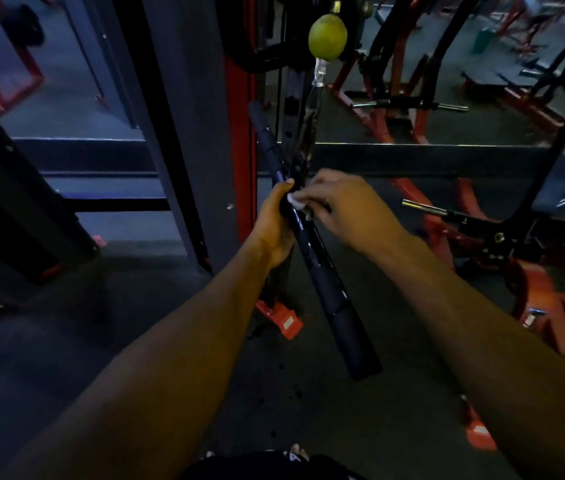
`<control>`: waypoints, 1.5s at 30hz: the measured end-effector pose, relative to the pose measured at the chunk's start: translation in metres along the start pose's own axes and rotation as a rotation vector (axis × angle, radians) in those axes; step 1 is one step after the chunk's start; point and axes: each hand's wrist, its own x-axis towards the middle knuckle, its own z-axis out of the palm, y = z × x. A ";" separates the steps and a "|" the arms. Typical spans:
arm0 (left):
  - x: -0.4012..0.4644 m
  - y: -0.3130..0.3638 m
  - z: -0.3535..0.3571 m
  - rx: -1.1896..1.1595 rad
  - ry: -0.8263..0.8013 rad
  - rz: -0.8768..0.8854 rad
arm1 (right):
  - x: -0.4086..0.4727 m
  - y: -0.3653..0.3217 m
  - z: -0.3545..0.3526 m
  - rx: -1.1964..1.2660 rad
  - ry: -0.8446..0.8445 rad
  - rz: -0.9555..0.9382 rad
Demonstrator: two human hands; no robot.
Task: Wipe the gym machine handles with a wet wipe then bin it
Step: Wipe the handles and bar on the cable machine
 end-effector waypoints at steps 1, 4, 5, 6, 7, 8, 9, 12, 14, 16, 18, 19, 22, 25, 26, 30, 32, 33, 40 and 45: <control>0.000 0.001 -0.002 -0.018 -0.011 -0.007 | 0.004 -0.005 0.005 -0.032 -0.034 0.025; 0.004 0.004 -0.013 -0.019 -0.060 -0.007 | 0.000 -0.018 0.013 -0.121 -0.030 0.074; 0.007 0.003 -0.017 -0.011 -0.067 -0.002 | -0.005 -0.023 0.011 -0.149 -0.031 0.067; 0.007 0.003 -0.019 -0.015 -0.066 0.007 | -0.011 -0.029 0.009 -0.171 -0.046 0.055; 0.009 0.003 -0.022 -0.016 -0.062 0.016 | -0.017 -0.036 0.006 -0.181 -0.069 0.041; 0.009 0.003 -0.023 -0.007 -0.056 0.022 | -0.024 -0.043 0.002 -0.174 -0.104 0.026; 0.010 0.004 -0.024 0.007 -0.053 0.037 | -0.030 -0.049 -0.002 -0.155 -0.159 0.011; 0.012 0.014 -0.030 0.083 -0.048 0.075 | -0.029 -0.057 -0.012 -0.163 -0.316 0.016; 0.011 0.021 -0.035 0.109 -0.070 0.071 | -0.014 -0.058 -0.013 -0.203 -0.247 0.023; 0.009 0.025 -0.040 0.139 -0.100 0.054 | 0.005 -0.058 -0.006 -0.264 -0.144 0.025; 0.007 0.030 -0.045 0.185 -0.134 0.039 | 0.021 -0.061 0.008 -0.321 -0.129 0.027; 0.006 0.033 -0.047 0.195 -0.146 0.026 | 0.026 -0.063 0.015 -0.342 -0.153 0.038; 0.004 0.042 -0.055 0.181 -0.176 0.008 | 0.025 -0.064 0.025 -0.380 -0.193 0.055; 0.004 0.048 -0.061 0.162 -0.181 -0.010 | 0.008 -0.073 0.018 -0.455 -0.307 -0.007; 0.005 0.050 -0.062 0.157 -0.193 -0.011 | -0.001 -0.076 0.014 -0.463 -0.363 -0.033; 0.008 0.055 -0.067 0.173 -0.208 0.007 | -0.001 -0.073 0.001 -0.458 -0.443 -0.071; 0.008 0.056 -0.067 0.177 -0.211 0.012 | 0.021 -0.068 0.000 -0.463 -0.327 -0.023; 0.008 0.057 -0.068 0.179 -0.210 0.013 | 0.033 -0.066 0.004 -0.456 -0.259 -0.015; 0.008 0.063 -0.078 0.135 -0.185 -0.007 | 0.047 -0.081 0.036 -0.509 -0.301 -0.035; 0.011 0.062 -0.081 0.130 -0.198 -0.019 | 0.029 -0.097 0.012 -0.487 -0.508 -0.063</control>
